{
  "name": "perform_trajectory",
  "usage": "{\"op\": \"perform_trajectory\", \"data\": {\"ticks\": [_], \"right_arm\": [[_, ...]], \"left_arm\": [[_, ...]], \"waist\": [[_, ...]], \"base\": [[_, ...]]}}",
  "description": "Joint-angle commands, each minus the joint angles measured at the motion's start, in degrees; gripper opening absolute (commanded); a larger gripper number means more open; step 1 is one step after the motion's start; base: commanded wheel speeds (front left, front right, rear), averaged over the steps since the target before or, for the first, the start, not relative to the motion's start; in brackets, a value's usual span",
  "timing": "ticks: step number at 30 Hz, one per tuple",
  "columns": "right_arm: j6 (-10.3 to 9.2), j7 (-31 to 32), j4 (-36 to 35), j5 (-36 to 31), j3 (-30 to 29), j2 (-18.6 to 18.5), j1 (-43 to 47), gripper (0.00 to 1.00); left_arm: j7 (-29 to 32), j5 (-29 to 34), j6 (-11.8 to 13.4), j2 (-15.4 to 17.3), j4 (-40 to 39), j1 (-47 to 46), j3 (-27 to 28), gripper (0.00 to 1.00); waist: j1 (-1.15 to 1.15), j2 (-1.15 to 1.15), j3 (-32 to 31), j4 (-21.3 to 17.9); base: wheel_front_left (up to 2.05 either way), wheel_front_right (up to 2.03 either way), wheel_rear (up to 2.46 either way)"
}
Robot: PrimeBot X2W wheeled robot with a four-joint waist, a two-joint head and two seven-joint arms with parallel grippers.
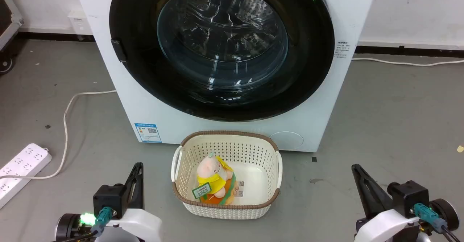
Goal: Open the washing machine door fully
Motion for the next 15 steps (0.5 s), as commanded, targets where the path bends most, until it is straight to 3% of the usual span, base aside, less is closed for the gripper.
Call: {"op": "perform_trajectory", "data": {"ticks": [1, 15], "right_arm": [[-0.04, 0.04, -0.28, -0.43, -0.03, 0.29, -0.78, 0.0], [-0.04, 0.04, -0.28, -0.43, -0.03, 0.29, -0.78, 0.0]], "left_arm": [[0.02, 0.16, 0.16, 0.09, -0.21, -0.28, 0.01, 0.0], [0.02, 0.16, 0.16, 0.09, -0.21, -0.28, 0.01, 0.0]], "waist": [[0.0, 0.0, 0.0, 0.0], [0.0, 0.0, 0.0, 0.0]], "base": [[0.0, 0.0, 0.0], [0.0, 0.0, 0.0]]}}
